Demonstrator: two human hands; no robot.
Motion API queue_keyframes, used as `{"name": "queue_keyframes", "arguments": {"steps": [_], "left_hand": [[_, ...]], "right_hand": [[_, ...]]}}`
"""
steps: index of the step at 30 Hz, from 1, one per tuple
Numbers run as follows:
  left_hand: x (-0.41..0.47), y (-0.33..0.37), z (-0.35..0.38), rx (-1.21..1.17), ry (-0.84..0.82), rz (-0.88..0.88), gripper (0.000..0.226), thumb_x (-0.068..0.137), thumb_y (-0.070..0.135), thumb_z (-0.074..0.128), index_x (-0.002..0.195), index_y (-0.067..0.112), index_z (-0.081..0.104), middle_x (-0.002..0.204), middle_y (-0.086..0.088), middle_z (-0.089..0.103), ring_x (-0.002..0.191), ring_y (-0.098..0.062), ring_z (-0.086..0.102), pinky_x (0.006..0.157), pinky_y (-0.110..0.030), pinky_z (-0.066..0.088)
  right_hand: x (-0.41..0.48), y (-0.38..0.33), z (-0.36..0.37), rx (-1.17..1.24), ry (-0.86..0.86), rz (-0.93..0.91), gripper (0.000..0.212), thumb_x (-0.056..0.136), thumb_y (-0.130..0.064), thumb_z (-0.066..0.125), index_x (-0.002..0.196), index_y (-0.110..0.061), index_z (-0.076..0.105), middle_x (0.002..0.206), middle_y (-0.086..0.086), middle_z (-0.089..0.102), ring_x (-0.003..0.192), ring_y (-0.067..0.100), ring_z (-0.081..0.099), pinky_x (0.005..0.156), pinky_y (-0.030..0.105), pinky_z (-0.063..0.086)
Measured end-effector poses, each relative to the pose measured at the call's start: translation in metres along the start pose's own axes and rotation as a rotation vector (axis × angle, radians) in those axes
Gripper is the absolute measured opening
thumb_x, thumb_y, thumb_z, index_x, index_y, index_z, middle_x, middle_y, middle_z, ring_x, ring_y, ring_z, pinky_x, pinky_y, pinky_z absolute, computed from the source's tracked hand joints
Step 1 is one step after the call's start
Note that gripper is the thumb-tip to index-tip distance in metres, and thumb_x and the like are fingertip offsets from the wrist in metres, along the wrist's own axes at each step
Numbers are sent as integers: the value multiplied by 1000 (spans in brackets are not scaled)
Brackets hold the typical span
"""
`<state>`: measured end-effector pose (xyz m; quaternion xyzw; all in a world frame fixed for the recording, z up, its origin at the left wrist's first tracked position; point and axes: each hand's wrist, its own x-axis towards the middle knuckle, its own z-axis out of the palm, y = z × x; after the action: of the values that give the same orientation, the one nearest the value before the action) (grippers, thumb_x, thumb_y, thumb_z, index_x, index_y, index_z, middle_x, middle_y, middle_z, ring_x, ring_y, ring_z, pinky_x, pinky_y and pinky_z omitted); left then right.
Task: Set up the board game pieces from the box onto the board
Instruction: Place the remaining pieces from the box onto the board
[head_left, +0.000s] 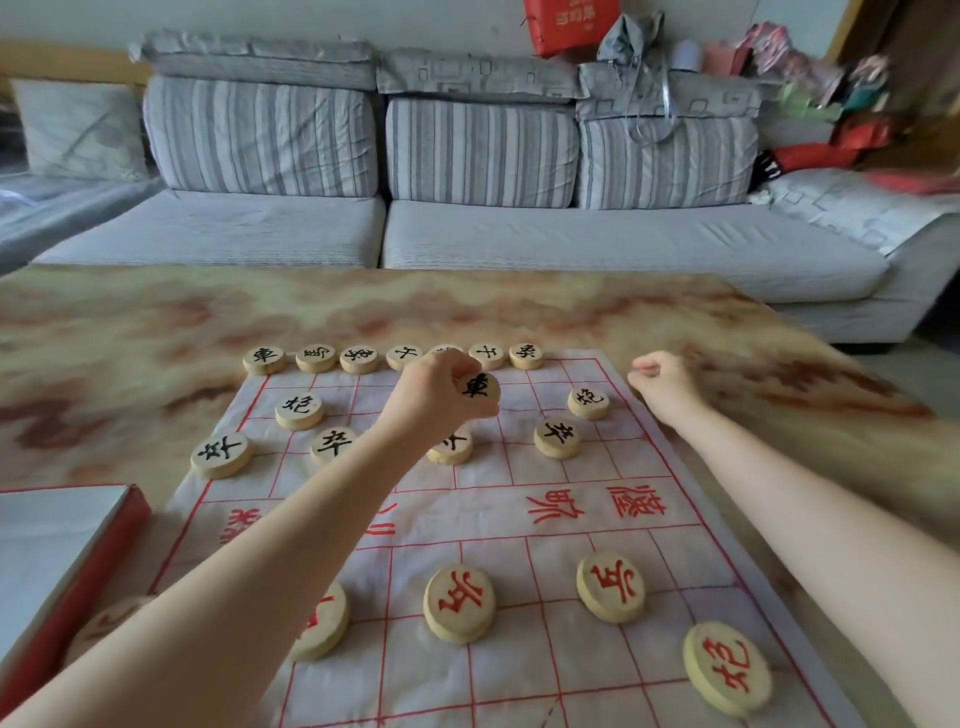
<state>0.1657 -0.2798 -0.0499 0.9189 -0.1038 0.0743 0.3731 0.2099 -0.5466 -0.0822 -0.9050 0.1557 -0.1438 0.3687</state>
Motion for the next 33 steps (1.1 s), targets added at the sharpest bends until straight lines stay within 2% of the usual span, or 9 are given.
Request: {"name": "queue_keyframes", "arguments": {"steps": [3, 7, 10, 12, 14, 17, 24, 30, 33], "left_hand": [[17, 13, 18, -11, -9, 9, 47, 68, 25, 77, 111, 13, 63, 105, -6, 66, 99, -19, 57, 72, -19, 36], [46, 33, 47, -16, -12, 13, 45, 68, 26, 78, 109, 15, 63, 106, -4, 67, 89, -14, 54, 70, -18, 36], [71, 48, 68, 8, -18, 24, 50, 68, 26, 78, 114, 14, 61, 112, -5, 65, 101, -20, 58, 78, -24, 43], [87, 55, 81, 35, -37, 24, 52, 69, 25, 78, 116, 14, 60, 115, -6, 64, 108, -23, 58, 89, -30, 47], [102, 61, 94, 57, -64, 25, 53, 69, 25, 78, 117, 15, 60, 117, -6, 64, 110, -24, 57, 96, -36, 45], [118, 65, 109, 82, -87, 41, 52, 69, 29, 78, 116, 16, 61, 118, -6, 64, 111, -25, 57, 99, -36, 42], [142, 62, 133, 68, -129, 34, 49, 70, 31, 78, 113, 12, 63, 115, -9, 65, 111, -26, 57, 101, -38, 41], [145, 57, 139, 34, -102, 24, 53, 67, 33, 79, 114, 14, 63, 116, -7, 64, 112, -25, 55, 102, -37, 40], [142, 60, 136, 103, -86, 31, 59, 69, 42, 76, 120, 18, 58, 123, -5, 60, 119, -25, 50, 103, -34, 36]], "right_hand": [[-6, 22, -14, -114, -42, -83, 25, 86, -10, 61, 108, -1, 65, 117, 17, 60, 107, 32, 58, 97, 38, 43], [-14, 34, -20, -73, -35, -204, 21, 88, -4, 57, 106, -2, 66, 114, 13, 63, 104, 29, 58, 96, 35, 44], [-15, 40, -19, -58, -17, -255, 21, 88, -4, 56, 106, -2, 66, 113, 12, 63, 107, 27, 55, 97, 36, 43], [-14, 41, -18, -60, -4, -275, 22, 88, -4, 55, 106, -3, 66, 113, 11, 64, 109, 26, 53, 98, 35, 42], [-13, 45, -16, -95, 21, -308, 22, 88, -6, 54, 107, -4, 66, 112, 9, 64, 111, 25, 50, 99, 33, 40], [-11, 48, -13, -137, 49, -351, 23, 89, -8, 52, 108, -5, 65, 113, 8, 63, 111, 25, 47, 98, 31, 37], [-7, 51, -12, -115, 34, -347, 26, 89, -24, 59, 109, -9, 64, 111, 4, 61, 110, 21, 45, 95, 28, 38], [-4, 51, -12, -113, 55, -347, 23, 89, -12, 53, 108, -9, 66, 113, 7, 63, 111, 25, 47, 97, 28, 36], [-4, 51, -11, -105, 49, -343, 23, 90, -9, 51, 107, -8, 66, 113, 7, 63, 111, 25, 46, 98, 29, 36]]}}
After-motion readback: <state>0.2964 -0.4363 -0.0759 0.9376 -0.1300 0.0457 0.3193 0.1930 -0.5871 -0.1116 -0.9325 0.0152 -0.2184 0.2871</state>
